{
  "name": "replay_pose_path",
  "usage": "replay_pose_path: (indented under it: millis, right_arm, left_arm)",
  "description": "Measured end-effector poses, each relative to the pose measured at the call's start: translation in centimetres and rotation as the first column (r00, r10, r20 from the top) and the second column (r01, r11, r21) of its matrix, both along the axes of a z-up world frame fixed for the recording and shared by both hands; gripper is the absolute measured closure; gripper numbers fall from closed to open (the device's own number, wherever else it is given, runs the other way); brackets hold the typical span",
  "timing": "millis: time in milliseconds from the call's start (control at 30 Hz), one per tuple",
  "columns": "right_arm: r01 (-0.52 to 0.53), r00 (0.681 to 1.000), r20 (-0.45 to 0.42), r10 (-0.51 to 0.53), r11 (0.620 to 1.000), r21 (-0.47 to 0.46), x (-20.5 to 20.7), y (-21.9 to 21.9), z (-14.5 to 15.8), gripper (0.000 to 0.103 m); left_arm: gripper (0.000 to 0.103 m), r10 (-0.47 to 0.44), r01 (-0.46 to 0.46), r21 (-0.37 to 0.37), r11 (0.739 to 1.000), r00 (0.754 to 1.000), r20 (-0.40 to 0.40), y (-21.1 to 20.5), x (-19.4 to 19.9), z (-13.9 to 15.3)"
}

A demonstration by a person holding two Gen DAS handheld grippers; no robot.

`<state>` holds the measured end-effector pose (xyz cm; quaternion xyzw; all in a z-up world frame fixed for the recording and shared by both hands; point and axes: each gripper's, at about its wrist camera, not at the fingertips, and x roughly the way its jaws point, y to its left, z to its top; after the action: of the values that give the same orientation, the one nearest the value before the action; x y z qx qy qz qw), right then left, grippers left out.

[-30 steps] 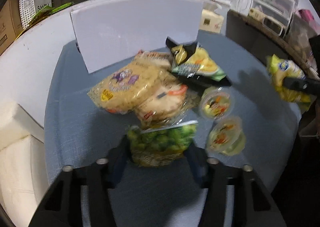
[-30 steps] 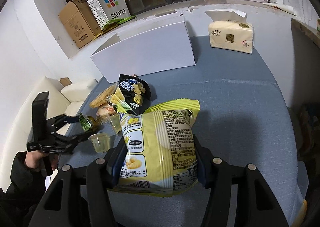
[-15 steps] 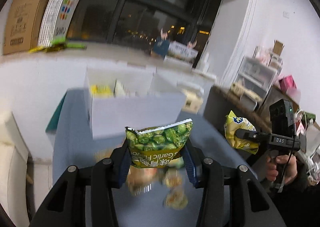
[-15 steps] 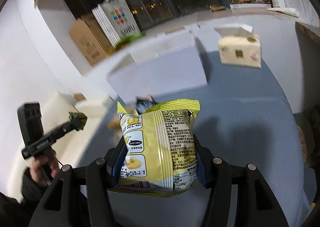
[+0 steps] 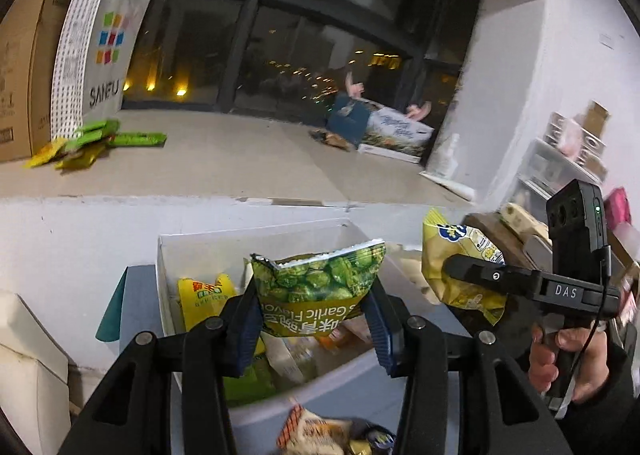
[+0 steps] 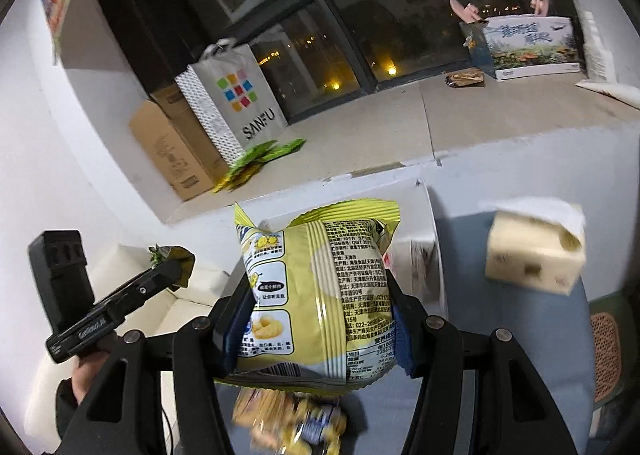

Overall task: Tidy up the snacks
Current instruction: 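Grasp the green pea snack pack with the left gripper while the right lifts the yellow bag, then drop the green pack and yellow bag into the white box, withdraw both grippers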

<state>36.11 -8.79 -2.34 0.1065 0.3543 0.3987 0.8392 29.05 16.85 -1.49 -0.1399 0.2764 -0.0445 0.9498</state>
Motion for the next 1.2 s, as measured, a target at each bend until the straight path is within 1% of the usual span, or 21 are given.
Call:
replay_pose_path:
  millis: [33, 67, 100, 133, 167, 200, 233, 267, 300, 367, 433, 533, 633, 733, 900, 967, 1033, 1100, 1133, 1200]
  right_arm:
    - [-0.003, 1.0, -0.011, 0.003, 1.0, -0.012, 0.9, 0.7, -0.3, 0.04]
    - [0.004, 1.0, -0.021, -0.005, 1.0, -0.022, 1.8, 1.2, -0.4, 0.04]
    - [0.013, 1.0, -0.024, -0.014, 0.999, -0.035, 2.6, 1.8, -0.6, 0.04]
    - [0.014, 0.999, -0.029, -0.015, 0.999, -0.044, 3.3, 2.1, -0.7, 0.04]
    - [0.008, 0.999, -0.041, -0.01, 0.999, -0.052, 4.0, 2.5, -0.9, 0.037]
    - [0.004, 0.998, -0.058, -0.008, 0.998, -0.065, 4.7, 2.9, -1.2, 0.032]
    - [0.009, 0.997, -0.071, -0.015, 0.997, -0.077, 5.2, 2.9, -1.4, 0.024]
    - [0.033, 0.996, -0.076, -0.04, 0.996, -0.088, 5.6, 2.9, -1.6, 0.005]
    - [0.059, 0.995, -0.076, -0.065, 0.994, -0.087, 5.8, 2.6, -1.6, 0.0]
    - [0.06, 0.995, -0.073, -0.064, 0.996, -0.063, 5.8, 2.1, -1.5, 0.0]
    - [0.065, 0.995, -0.067, -0.069, 0.996, -0.059, 5.7, 1.8, -1.4, 0.0]
    - [0.064, 0.996, -0.064, -0.068, 0.996, -0.062, 5.2, 1.6, -1.1, 0.0]
    - [0.102, 0.994, -0.023, -0.104, 0.992, -0.076, 4.4, 1.2, -0.1, 0.0]
    - [0.079, 0.997, 0.005, -0.079, 0.996, -0.049, 2.8, 0.6, 0.9, 0.0]
    - [0.005, 0.994, 0.11, 0.0, 0.999, -0.044, -2.4, -0.9, 2.5, 0.0]
    - [-0.027, 0.987, 0.155, 0.036, 0.998, -0.054, -4.7, -1.7, 2.7, 0.0]
    - [-0.039, 0.975, 0.213, 0.055, 0.996, -0.081, -7.4, -2.7, 2.8, 0.0]
    - [-0.046, 0.963, 0.26, 0.067, 0.995, -0.089, -9.6, -4.0, 2.6, 0.0]
    - [-0.052, 0.959, 0.274, 0.071, 0.996, -0.078, -10.8, -4.8, 2.4, 0.0]
    - [-0.057, 0.96, 0.272, 0.073, 0.996, -0.065, -12.4, -6.3, 1.8, 0.0]
  left_arm:
    - [0.046, 0.011, -0.011, 0.002, 1.0, 1.0, -0.016, 0.2, 0.6, -0.4]
    - [0.037, 0.028, -0.028, 0.008, 1.0, 0.998, -0.048, 0.3, 1.4, -0.9]
    - [0.009, 0.05, -0.048, 0.028, 0.998, 0.995, -0.08, 0.5, 1.9, -1.3]
    - [0.0, 0.073, -0.069, 0.051, 0.996, 0.994, -0.086, 0.5, 2.1, -1.5]
    - [0.0, 0.085, -0.08, 0.067, 0.995, 0.993, -0.078, 0.6, 2.2, -1.6]
    - [0.0, 0.088, -0.083, 0.065, 0.994, 0.993, -0.075, 0.7, 2.1, -1.7]
    - [0.0, 0.087, -0.083, 0.056, 0.995, 0.994, -0.071, 0.8, 1.9, -1.7]
    - [0.0, 0.083, -0.08, 0.051, 0.996, 0.994, -0.065, 0.9, 1.5, -1.7]
    - [0.0, 0.084, -0.081, 0.055, 0.995, 0.994, -0.063, 0.9, 1.3, -1.7]
    - [0.0, 0.097, -0.092, 0.085, 0.992, 0.994, -0.058, 0.7, 0.8, -1.5]
    - [0.0, 0.095, -0.089, 0.107, 0.99, 0.994, -0.054, 0.3, 0.5, -1.3]
    - [0.0, 0.088, -0.083, 0.1, 0.991, 0.995, -0.042, -0.1, -0.5, -0.7]
    - [0.0, 0.066, -0.064, 0.087, 0.994, 0.998, -0.022, -0.9, -1.9, -0.3]
    - [0.0, 0.051, -0.051, 0.116, 0.992, 0.999, 0.008, -2.2, -4.1, 0.2]
    - [0.0, 0.013, -0.022, 0.145, 0.989, 0.998, 0.066, -4.9, -9.0, 0.7]
    - [0.0, -0.009, -0.004, 0.152, 0.988, 0.996, 0.085, -6.2, -11.4, 0.5]
    - [0.0, -0.021, 0.004, 0.154, 0.988, 0.994, 0.106, -7.4, -13.8, 0.2]
    - [0.0, -0.029, 0.013, 0.138, 0.99, 0.993, 0.114, -8.3, -15.8, -0.2]
    - [0.0, -0.026, 0.01, 0.129, 0.992, 0.993, 0.116, -8.7, -16.7, -0.6]
    - [0.0, -0.035, 0.022, 0.123, 0.992, 0.993, 0.108, -9.8, -18.5, -1.4]
